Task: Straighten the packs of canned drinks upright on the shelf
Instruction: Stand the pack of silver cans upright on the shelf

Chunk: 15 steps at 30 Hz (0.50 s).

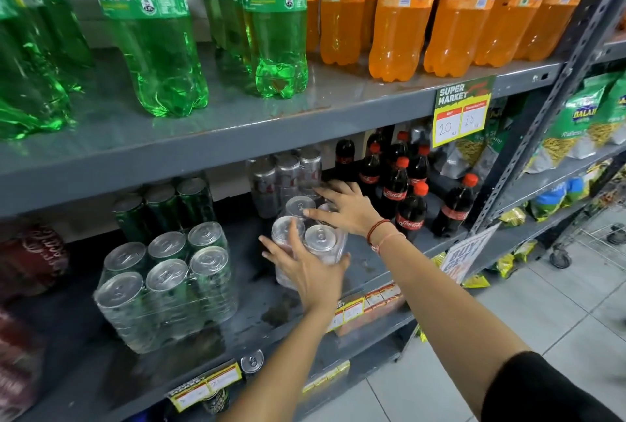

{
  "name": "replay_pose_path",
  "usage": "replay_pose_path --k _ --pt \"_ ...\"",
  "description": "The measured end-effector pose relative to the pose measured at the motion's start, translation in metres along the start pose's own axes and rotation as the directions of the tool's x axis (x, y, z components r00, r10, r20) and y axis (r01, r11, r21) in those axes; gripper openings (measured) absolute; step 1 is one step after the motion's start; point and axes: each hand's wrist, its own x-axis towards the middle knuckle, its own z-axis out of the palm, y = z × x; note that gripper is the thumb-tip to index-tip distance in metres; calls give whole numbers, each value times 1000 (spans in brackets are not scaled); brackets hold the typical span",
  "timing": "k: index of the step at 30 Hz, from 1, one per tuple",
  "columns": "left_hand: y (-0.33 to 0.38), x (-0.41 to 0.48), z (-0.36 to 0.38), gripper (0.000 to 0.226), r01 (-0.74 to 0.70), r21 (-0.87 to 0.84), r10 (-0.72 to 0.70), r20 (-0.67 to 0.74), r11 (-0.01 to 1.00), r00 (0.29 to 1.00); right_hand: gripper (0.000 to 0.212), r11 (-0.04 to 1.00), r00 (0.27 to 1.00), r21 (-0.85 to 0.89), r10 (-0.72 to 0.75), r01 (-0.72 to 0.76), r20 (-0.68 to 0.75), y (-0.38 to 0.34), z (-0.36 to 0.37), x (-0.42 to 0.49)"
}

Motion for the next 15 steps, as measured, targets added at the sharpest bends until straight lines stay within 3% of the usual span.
replay_pose_path --k 4,8,11,15 --pt "-17 52 -36 97 -134 16 127 226 991 966 83 996 998 -65 58 -60 -32 11 -3 -10" --pt "-11 98 -62 100 -211 140 139 400 967 906 95 998 986 20 60 -64 154 17 -15 -11" --pt "-6 109 -69 106 -240 202 134 430 950 893 119 1000 965 5 -3 2 262 22 -12 -2" --pt "-8 101 -65 110 -246 201 156 381 948 912 114 997 985 19 -72 69 154 25 -5 3"
